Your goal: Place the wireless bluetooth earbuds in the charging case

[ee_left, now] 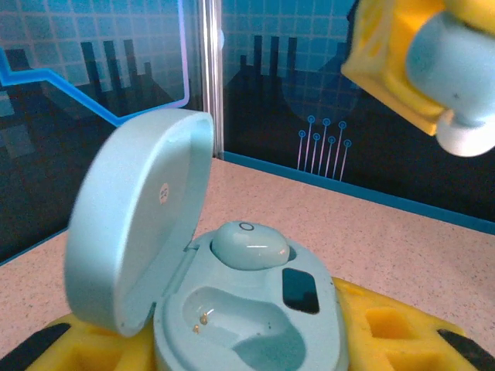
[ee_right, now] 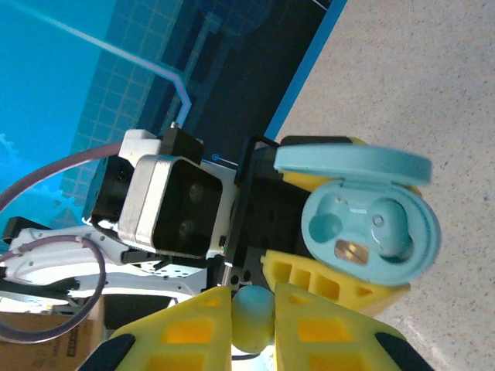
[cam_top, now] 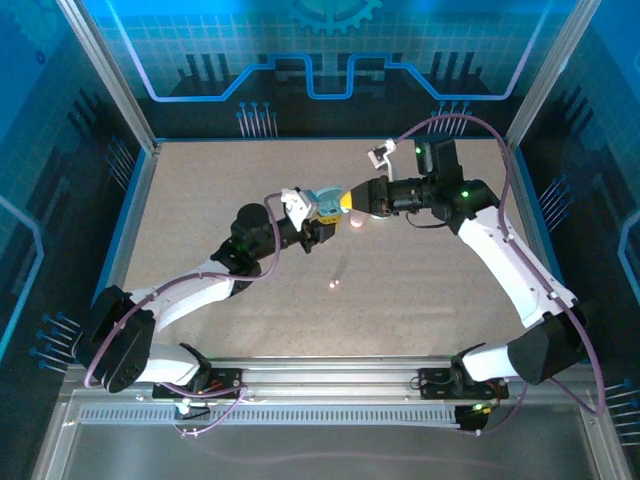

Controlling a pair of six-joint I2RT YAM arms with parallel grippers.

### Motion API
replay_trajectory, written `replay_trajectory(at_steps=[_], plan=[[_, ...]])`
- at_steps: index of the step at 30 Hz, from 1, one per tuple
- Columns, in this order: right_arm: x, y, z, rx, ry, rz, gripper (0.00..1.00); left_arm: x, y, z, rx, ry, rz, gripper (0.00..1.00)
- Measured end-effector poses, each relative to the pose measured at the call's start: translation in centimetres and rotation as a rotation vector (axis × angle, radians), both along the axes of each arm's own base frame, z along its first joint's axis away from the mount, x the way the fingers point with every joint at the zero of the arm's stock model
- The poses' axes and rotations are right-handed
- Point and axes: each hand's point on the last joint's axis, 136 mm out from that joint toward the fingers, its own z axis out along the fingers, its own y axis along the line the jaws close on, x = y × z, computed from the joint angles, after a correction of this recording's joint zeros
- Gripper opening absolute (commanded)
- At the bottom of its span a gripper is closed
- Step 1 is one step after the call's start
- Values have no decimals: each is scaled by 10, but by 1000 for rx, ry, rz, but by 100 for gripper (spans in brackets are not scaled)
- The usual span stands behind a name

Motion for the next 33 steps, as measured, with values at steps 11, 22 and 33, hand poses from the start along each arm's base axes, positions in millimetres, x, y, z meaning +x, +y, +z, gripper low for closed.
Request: replay_trajectory(at_steps=[11, 22, 33], plan=[[5, 20, -15, -114, -48, -35, 17, -3, -5, 4, 0, -34, -4, 35], [12, 26, -27, -169, -61, -67, 17, -2, -6, 6, -8, -45, -4, 35], [18, 27, -26, -189, -80, -93, 17, -2, -7, 7, -12, -47, -7, 35]])
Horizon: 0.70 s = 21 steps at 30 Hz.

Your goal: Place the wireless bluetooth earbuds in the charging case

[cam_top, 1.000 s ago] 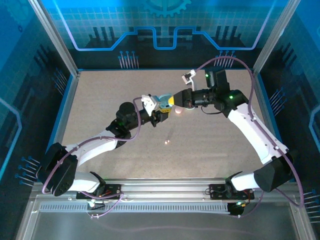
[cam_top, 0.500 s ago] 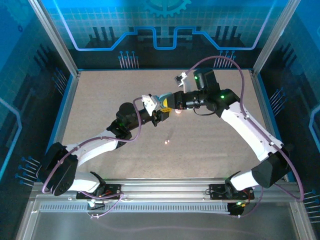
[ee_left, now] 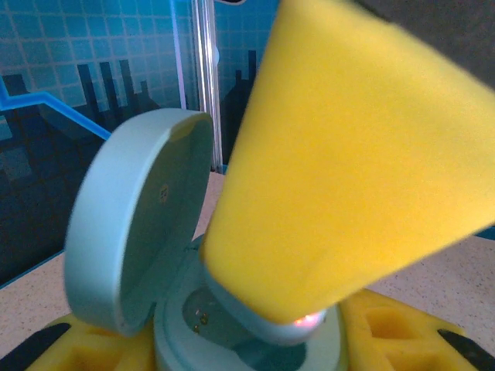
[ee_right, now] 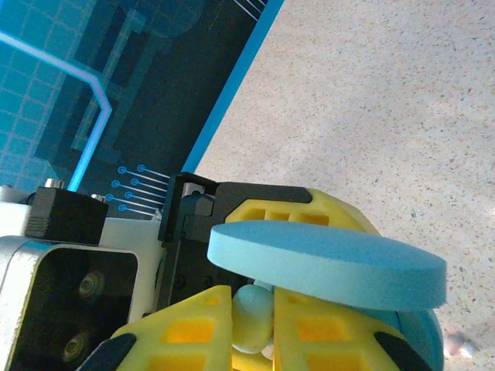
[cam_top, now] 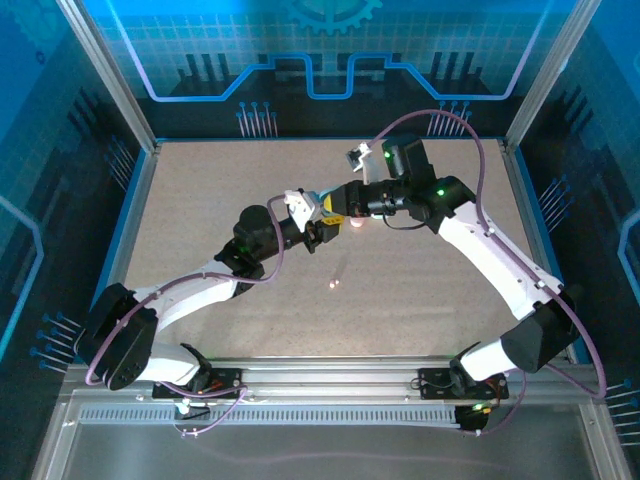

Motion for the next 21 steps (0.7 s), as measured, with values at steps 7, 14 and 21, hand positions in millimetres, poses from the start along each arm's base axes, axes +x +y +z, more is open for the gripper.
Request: replay_trajectory(at_steps=[7, 14, 21], plan=[[1, 3, -4, -25, -10, -2, 18, 0, -1, -1, 2, 3, 0, 35], [2, 5, -5, -53, -31, -8, 19, 2, 0, -2, 2, 5, 14, 35], [1, 5, -5, -92, -52, -14, 25, 2, 0, -2, 2, 4, 14, 35]])
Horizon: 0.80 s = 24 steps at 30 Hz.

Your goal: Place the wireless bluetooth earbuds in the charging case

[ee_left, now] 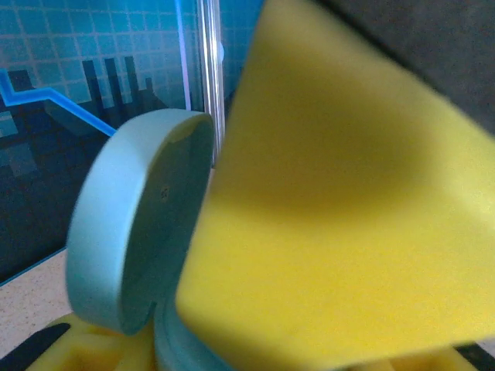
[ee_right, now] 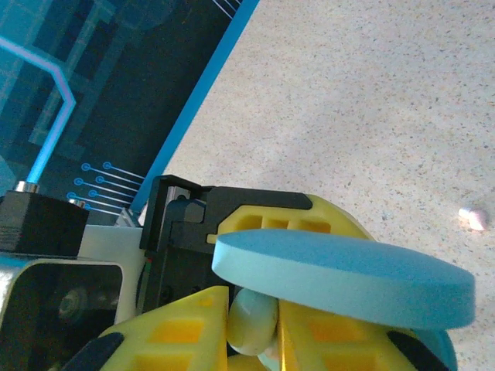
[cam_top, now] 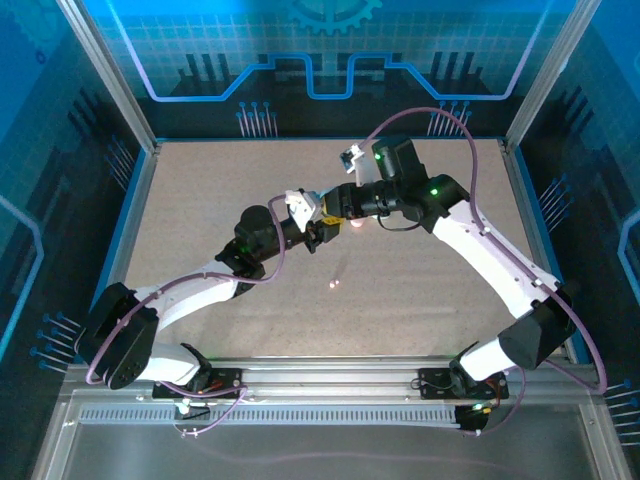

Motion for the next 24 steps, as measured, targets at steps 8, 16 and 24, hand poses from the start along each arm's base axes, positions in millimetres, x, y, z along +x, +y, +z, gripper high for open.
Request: replay_trajectory(at_steps=[8, 16, 24], plan=[[-1, -1, -1, -21, -6, -3, 29, -1, -1, 0, 1, 1, -2, 34], [-3, -1, 2, -27, -4, -3, 31, -1, -2, 0, 0, -1, -5, 34], [-2, -5, 1, -47, -4, -23, 31, -1, -1, 0, 0, 0, -4, 35]])
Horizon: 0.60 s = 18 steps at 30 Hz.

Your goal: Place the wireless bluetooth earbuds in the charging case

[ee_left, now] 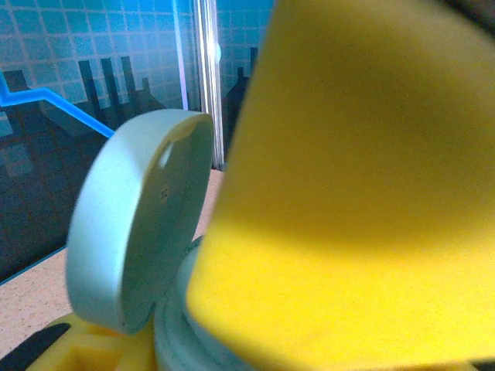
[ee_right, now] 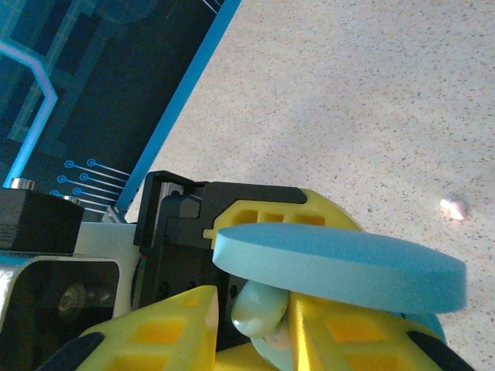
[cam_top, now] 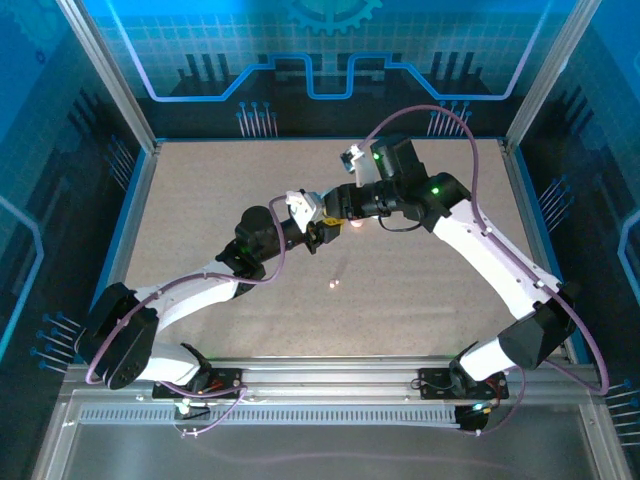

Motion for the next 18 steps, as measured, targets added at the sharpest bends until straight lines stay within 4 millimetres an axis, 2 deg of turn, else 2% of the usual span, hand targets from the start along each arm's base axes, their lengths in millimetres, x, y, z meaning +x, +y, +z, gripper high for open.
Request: replay_trajectory(at_steps=[18], plan=[[-4, 1, 2, -8, 17, 25, 28, 0, 0, 1, -1, -2, 0, 34]])
